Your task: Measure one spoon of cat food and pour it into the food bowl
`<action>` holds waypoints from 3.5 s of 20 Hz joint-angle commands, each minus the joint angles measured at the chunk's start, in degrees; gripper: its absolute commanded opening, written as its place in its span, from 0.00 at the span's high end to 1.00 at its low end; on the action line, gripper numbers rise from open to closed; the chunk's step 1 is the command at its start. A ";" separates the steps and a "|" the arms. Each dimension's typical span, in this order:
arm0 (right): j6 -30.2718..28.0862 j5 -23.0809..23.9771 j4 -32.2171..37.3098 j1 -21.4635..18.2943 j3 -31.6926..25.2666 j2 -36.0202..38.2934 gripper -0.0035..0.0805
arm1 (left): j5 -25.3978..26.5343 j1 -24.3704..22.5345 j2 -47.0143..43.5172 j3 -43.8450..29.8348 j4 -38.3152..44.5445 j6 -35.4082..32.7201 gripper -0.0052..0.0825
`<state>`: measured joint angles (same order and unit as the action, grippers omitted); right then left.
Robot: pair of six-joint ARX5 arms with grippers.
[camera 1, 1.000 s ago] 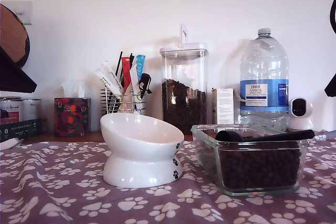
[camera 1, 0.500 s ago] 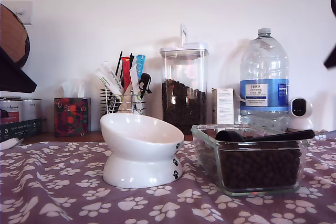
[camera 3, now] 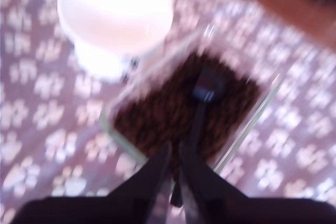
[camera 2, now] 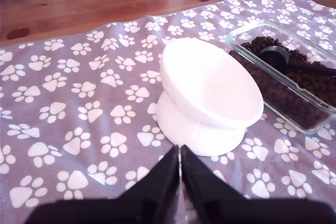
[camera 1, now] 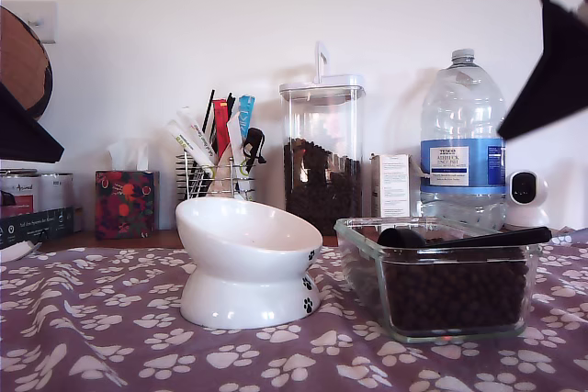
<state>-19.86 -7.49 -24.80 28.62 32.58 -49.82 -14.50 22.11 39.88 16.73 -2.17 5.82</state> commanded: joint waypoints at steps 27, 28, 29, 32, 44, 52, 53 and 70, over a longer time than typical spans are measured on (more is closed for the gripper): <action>3.78 3.93 -31.28 0.09 32.68 -40.41 0.81 | 0.00 0.13 0.20 0.26 0.44 -1.38 0.96; 3.78 4.00 -31.23 0.00 32.68 -40.85 0.81 | 0.00 0.13 0.20 0.26 0.44 -1.40 0.96; 3.80 4.00 -31.19 -0.07 32.68 -41.48 0.81 | 0.00 0.13 0.20 0.26 0.46 -1.40 0.96; 3.85 3.96 -31.08 -0.13 32.68 -43.01 0.81 | 0.00 0.13 0.20 0.26 0.42 -1.38 0.96; 3.76 5.09 -30.36 -0.22 32.68 -43.36 0.81 | 0.00 0.13 0.20 0.26 0.48 -1.38 0.96; 3.45 5.14 -30.80 -0.20 32.68 -43.39 0.97 | -0.02 0.13 0.20 0.26 0.46 -1.38 0.96; 3.45 5.18 -30.82 -0.20 32.68 -43.39 0.97 | -0.02 0.13 0.20 0.26 0.48 -1.36 0.96; 1.46 22.95 -30.86 4.90 37.20 -43.21 0.97 | 0.00 0.13 0.20 0.26 -0.17 -1.38 0.96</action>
<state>-18.09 14.94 -55.37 32.82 69.17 -92.16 -14.48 22.11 39.88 16.73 -2.66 4.73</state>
